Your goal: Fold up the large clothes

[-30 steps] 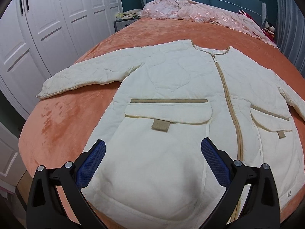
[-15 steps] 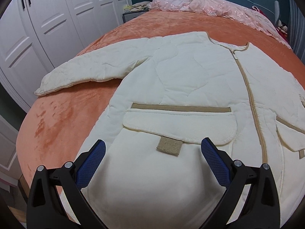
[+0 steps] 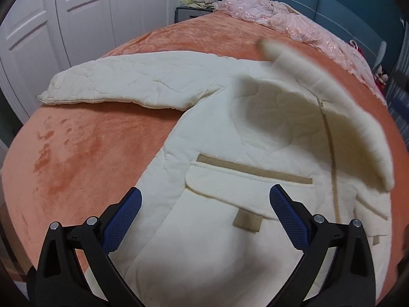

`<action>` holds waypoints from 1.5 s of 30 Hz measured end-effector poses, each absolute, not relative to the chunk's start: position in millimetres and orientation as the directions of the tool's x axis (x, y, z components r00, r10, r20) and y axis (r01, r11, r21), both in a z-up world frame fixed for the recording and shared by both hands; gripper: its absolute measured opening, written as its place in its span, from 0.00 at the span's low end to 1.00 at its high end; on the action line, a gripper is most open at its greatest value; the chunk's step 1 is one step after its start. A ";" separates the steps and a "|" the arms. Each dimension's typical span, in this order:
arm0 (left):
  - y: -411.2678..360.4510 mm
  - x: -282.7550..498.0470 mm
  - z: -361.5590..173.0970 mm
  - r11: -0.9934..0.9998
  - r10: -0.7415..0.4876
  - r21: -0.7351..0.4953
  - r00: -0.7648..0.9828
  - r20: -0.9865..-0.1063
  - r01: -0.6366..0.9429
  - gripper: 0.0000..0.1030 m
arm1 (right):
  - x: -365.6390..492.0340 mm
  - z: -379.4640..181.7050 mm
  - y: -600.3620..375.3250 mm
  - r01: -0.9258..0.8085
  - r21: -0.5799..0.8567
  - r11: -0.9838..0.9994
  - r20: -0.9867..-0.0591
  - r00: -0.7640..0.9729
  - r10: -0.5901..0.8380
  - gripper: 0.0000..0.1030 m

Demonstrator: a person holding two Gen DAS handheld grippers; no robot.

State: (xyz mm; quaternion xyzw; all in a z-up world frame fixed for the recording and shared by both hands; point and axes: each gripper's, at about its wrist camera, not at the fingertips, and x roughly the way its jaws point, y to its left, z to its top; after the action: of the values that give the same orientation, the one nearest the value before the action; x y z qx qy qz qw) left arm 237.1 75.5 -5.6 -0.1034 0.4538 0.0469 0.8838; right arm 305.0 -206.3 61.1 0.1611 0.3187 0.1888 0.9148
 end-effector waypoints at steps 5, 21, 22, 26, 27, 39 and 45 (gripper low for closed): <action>76.8 271.9 -7.4 0.924 -0.184 -0.339 0.574 -0.798 -0.174 0.95 | 271.0 21.9 -249.7 -0.047 0.504 0.862 -0.589 0.712 0.383 0.62; 35.7 375.8 -32.0 0.868 -0.273 -0.444 0.536 -0.799 -0.220 0.11 | 270.4 -64.4 -399.5 0.427 0.677 0.600 -0.656 0.719 0.229 0.50; 36.5 374.6 -24.8 0.870 -0.275 -0.449 0.555 -0.785 -0.204 0.07 | 273.8 -64.4 -407.9 0.432 0.678 0.594 -0.655 0.722 0.223 0.24; 37.1 357.9 12.8 0.903 -0.249 -0.415 0.648 -0.720 -0.114 0.06 | 270.9 -16.1 -409.2 0.320 0.688 0.651 -0.553 0.812 0.186 0.10; 35.4 351.5 16.8 0.918 -0.230 -0.385 0.661 -0.714 -0.097 0.06 | 268.1 -4.6 -405.5 0.290 0.650 0.703 -0.544 0.823 0.164 0.09; 8.6 338.4 -59.5 0.987 -0.075 -0.144 0.605 -0.792 -0.067 0.08 | 275.8 -61.2 -390.3 0.434 0.398 0.809 -0.765 0.644 0.031 0.15; 9.5 331.5 -63.9 0.985 -0.088 -0.161 0.644 -0.760 -0.056 0.08 | 244.2 -3.6 -330.6 0.472 0.233 0.850 -0.693 0.694 -0.196 0.23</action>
State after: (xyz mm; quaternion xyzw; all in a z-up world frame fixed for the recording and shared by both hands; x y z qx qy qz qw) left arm 331.5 9.5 -63.9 -0.0853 0.4220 -0.0088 0.9025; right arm 244.2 -330.6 -3.6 0.2009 0.3443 -0.1859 0.8981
